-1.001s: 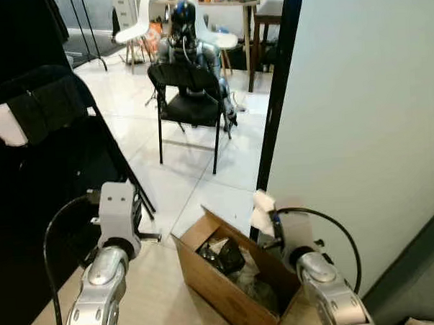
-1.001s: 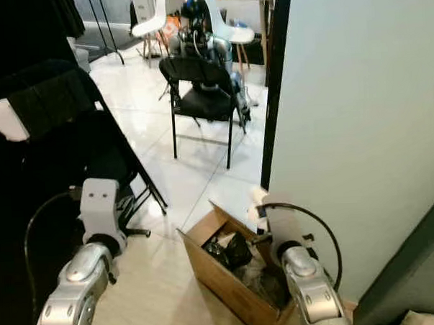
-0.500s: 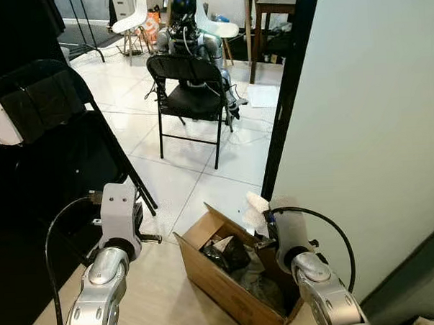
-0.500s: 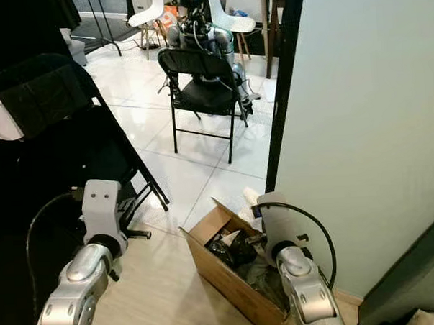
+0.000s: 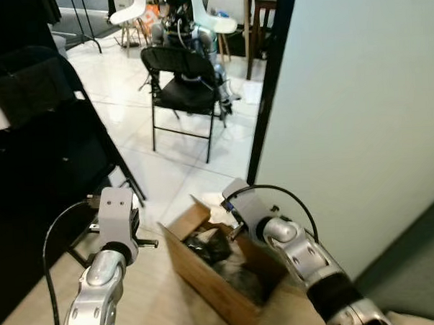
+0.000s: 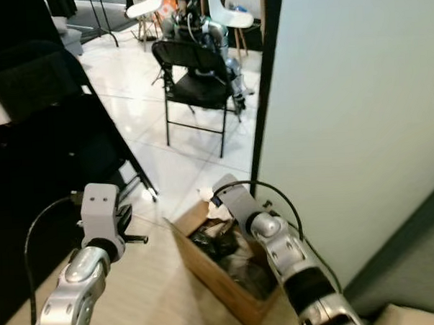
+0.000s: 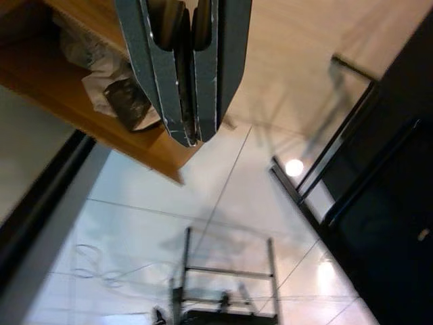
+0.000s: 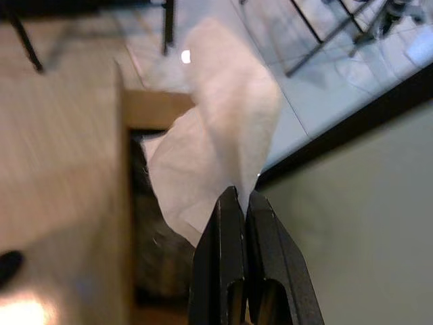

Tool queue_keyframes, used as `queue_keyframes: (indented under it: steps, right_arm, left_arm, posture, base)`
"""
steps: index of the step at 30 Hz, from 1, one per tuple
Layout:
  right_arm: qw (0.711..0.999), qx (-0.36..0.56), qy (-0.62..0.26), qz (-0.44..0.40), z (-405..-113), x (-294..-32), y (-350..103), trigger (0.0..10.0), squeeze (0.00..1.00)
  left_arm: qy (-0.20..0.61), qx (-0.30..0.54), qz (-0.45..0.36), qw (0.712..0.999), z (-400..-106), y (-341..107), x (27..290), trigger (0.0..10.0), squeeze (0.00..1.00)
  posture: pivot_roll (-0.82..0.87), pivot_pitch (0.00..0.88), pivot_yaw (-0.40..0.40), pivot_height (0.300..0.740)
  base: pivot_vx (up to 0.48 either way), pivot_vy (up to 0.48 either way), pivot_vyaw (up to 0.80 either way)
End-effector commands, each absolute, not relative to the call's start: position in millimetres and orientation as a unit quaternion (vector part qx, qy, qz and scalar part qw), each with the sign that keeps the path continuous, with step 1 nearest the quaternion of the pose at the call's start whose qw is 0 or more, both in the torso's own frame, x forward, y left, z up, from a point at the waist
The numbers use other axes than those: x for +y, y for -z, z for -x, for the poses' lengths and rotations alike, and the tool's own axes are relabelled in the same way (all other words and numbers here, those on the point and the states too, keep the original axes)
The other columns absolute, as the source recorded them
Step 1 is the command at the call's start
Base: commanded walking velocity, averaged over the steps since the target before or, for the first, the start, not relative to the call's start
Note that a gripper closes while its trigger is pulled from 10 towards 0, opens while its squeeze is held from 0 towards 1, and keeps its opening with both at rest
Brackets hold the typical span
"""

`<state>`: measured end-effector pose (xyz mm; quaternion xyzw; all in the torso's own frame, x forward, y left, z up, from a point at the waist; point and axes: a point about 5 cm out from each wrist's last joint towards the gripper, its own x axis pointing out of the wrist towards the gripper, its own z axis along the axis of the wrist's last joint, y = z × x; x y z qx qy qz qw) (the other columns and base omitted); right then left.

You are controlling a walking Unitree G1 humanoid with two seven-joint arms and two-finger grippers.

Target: Clean up the room

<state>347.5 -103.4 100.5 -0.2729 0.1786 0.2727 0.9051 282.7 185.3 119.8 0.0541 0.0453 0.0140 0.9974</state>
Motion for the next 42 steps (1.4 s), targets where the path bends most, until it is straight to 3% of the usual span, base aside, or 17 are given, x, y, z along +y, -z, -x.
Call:
queue_keyframes:
  steps: [1, 5, 12, 14, 20, 23, 25, 30, 42]
  right_arm:
    - [0.892, 0.189, -0.294, 0.288, -347.0, -99.6, -94.0, 10.0, 0.0]
    - [0.861, 0.201, -0.326, 0.334, -357.6, -98.2, -96.5, 10.0, 0.0]
    - [0.835, 0.206, -0.348, 0.374, -362.2, -93.5, -96.2, 10.0, 0.0]
    - [0.805, 0.206, -0.356, 0.428, -363.6, -88.7, -90.7, 10.0, 0.0]
    - [0.774, 0.194, -0.349, 0.491, -362.0, -85.5, -82.6, 10.0, 0.0]
    - [0.771, 0.191, -0.337, 0.506, -362.1, -87.4, -80.7, 10.0, 0.0]
    - [0.8, 0.195, -0.275, 0.496, -366.4, -100.5, -80.7, 10.0, 0.0]
    - [0.822, 0.195, -0.213, 0.491, -371.7, -118.3, -84.8, 10.0, 0.0]
    - [0.803, 0.173, -0.166, 0.545, -376.1, -143.0, -90.7, 10.0, 0.0]
  left_arm:
    - [-0.024, 0.05, -0.078, 0.995, -278.5, -117.4, 195.9, 10.0, 0.0]
    - [-0.007, 0.035, -0.14, 0.99, -266.5, -127.2, 213.7, 10.0, 0.0]
    - [0.041, 0.018, -0.184, 0.982, -254.5, -141.1, 217.6, 10.0, 0.0]
    - [0.119, -0.006, -0.22, 0.968, -243.2, -156.8, 202.7, 10.0, 0.0]
    - [0.202, -0.032, -0.244, 0.948, -230.0, -172.1, 178.0, 10.0, 0.0]
    - [0.219, -0.035, -0.25, 0.942, -226.6, -176.3, 174.6, 10.0, 0.0]
    - [0.237, -0.041, -0.264, 0.934, -222.4, -189.2, 176.2, 10.0, 0.0]
    - [0.241, -0.046, -0.272, 0.93, -220.1, -200.1, 181.6, 10.0, 0.0]
    - [0.316, -0.032, -0.255, 0.913, -202.8, -201.3, 167.0, 10.0, 0.0]
  posture:
    - [-0.05, 0.163, -0.117, 0.74]
    - [-0.02, 0.219, -0.157, 0.74]
    - [0.02, 0.305, -0.184, 0.74]
    - [0.08, 0.365, -0.195, 0.74]
    - [0.14, 0.401, -0.187, 0.74]
    - [0.17, 0.415, -0.177, 0.74]
    - [0.23, 0.432, -0.144, 0.74]
    - [0.26, 0.444, -0.12, 0.74]
    - [0.28, 0.464, -0.098, 0.74]
  base:
    - [0.0, 0.0, 0.0]
    - [0.0, 0.0, 0.0]
    - [0.0, 0.0, 0.0]
    - [0.0, 0.0, 0.0]
    - [0.0, 0.0, 0.0]
    - [0.0, 0.0, 0.0]
    - [0.0, 0.0, 0.0]
    - [0.0, 0.0, 0.0]
    - [0.0, 0.0, 0.0]
